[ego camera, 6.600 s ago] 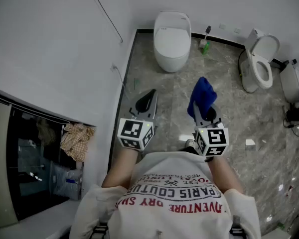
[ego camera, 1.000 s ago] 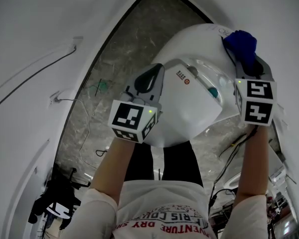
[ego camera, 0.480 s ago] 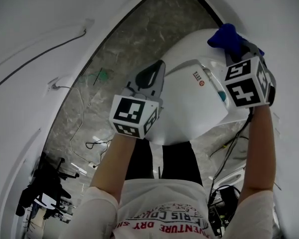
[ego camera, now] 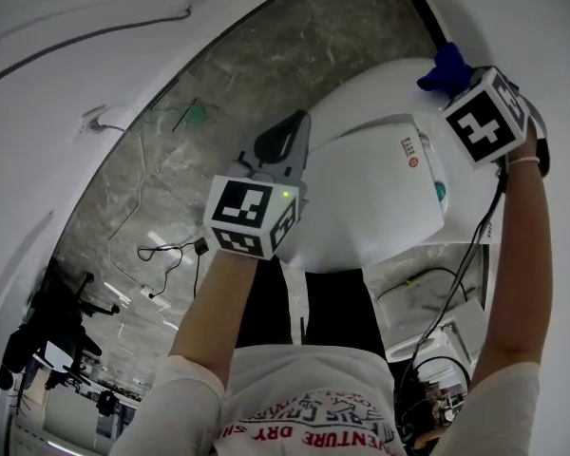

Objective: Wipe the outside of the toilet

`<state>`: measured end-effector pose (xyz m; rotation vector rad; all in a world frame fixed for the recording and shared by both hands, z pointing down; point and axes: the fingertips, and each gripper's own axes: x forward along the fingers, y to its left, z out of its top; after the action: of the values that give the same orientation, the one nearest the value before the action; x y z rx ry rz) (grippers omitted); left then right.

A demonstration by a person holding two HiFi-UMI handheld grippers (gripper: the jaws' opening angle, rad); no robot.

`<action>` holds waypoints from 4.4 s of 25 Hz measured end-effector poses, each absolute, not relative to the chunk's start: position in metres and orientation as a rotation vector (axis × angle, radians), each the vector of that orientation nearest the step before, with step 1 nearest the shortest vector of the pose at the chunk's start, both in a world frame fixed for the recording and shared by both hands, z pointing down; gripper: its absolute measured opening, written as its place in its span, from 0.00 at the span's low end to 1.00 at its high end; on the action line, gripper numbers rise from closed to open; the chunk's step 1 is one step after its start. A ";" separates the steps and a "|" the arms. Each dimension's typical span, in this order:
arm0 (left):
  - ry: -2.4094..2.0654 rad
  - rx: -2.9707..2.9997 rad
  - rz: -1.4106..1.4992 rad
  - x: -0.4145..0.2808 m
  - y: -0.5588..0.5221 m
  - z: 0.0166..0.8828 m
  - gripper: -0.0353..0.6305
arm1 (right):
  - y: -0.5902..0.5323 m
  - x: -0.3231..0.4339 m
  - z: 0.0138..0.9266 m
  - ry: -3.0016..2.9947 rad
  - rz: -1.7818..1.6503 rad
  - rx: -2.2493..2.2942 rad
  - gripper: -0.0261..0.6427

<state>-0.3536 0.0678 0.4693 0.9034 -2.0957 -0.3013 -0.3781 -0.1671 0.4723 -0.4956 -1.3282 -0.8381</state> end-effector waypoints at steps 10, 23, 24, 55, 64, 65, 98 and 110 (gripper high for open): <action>-2.069 0.830 -0.314 -0.327 0.096 0.512 0.06 | -0.133 -0.375 0.526 -1.098 -0.918 -0.628 0.15; -2.070 0.698 -0.361 -0.288 0.151 0.550 0.06 | -0.059 -0.343 0.593 -0.955 -0.901 -0.746 0.15; -2.072 0.682 -0.359 -0.284 0.156 0.552 0.06 | -0.052 -0.340 0.597 -0.950 -0.900 -0.767 0.15; -2.207 0.182 -0.612 -0.090 0.290 0.572 0.06 | 0.156 -0.200 0.645 -0.686 -0.994 -1.227 0.15; -2.164 0.191 -0.644 -0.035 0.339 0.585 0.06 | 0.212 -0.133 0.644 -0.584 -1.110 -1.264 0.15; -2.165 0.194 -0.635 -0.031 0.346 0.584 0.06 | 0.218 -0.127 0.645 -0.578 -1.126 -1.263 0.15; -2.138 -0.147 -0.765 0.198 0.378 0.600 0.06 | 0.282 0.097 0.631 -0.424 -1.341 -1.502 0.15; -2.288 0.058 -0.586 0.077 0.361 0.470 0.06 | 0.286 0.013 0.491 -1.200 -0.844 -1.394 0.15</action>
<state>0.0774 0.3605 0.4701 0.0585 -2.2883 -0.5862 0.0128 0.2865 0.4908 -1.3945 -1.1998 -0.8444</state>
